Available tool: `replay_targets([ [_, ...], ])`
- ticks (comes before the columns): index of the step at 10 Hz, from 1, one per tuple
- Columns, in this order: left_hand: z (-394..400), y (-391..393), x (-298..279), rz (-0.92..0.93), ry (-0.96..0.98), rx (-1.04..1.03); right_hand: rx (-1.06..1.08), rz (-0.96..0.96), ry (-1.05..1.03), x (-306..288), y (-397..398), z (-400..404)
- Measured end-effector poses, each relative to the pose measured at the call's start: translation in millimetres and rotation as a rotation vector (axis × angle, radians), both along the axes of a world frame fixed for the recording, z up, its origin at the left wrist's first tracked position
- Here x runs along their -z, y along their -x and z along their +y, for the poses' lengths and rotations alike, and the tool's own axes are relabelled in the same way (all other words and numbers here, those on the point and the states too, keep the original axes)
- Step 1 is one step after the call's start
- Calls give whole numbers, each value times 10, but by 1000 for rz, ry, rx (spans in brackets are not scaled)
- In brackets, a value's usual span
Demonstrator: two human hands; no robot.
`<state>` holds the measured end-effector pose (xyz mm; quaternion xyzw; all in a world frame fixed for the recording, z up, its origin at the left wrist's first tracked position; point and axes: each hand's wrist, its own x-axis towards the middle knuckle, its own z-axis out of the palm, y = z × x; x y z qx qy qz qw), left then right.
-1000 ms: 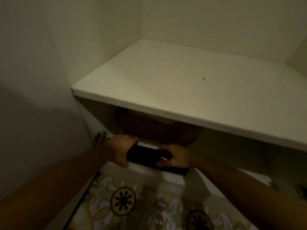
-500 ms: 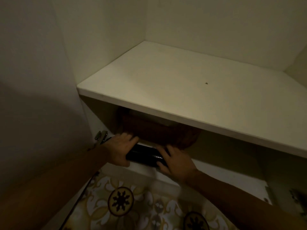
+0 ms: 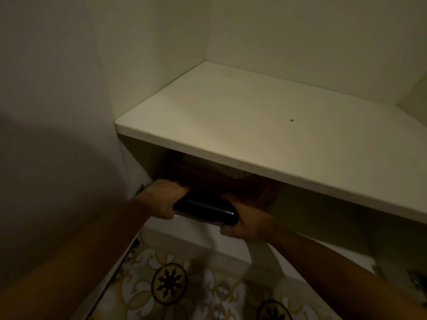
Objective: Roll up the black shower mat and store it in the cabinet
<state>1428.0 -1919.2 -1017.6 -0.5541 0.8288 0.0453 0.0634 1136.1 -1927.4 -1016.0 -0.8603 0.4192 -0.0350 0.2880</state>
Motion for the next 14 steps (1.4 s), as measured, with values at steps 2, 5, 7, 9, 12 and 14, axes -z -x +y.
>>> replay_targets([
  [2, 46, 79, 84, -95, 40, -46, 33, 64, 36, 97, -39, -9],
  [5, 149, 80, 187, -174, 90, 14, 15, 317, 410, 271, 61, 109],
  [7, 172, 120, 120, -149, 90, 31, -33, 337, 411, 197, 110, 125],
  [9, 190, 161, 102, -171, 89, 68, -42, 364, 410, 148, 176, 130],
  [12, 413, 199, -12, -142, 187, -24, 1, 329, 551, -86, 190, 286],
  [14, 1189, 387, -639, 240, 61, -235, 271, 287, 390, -684, 218, 1035],
])
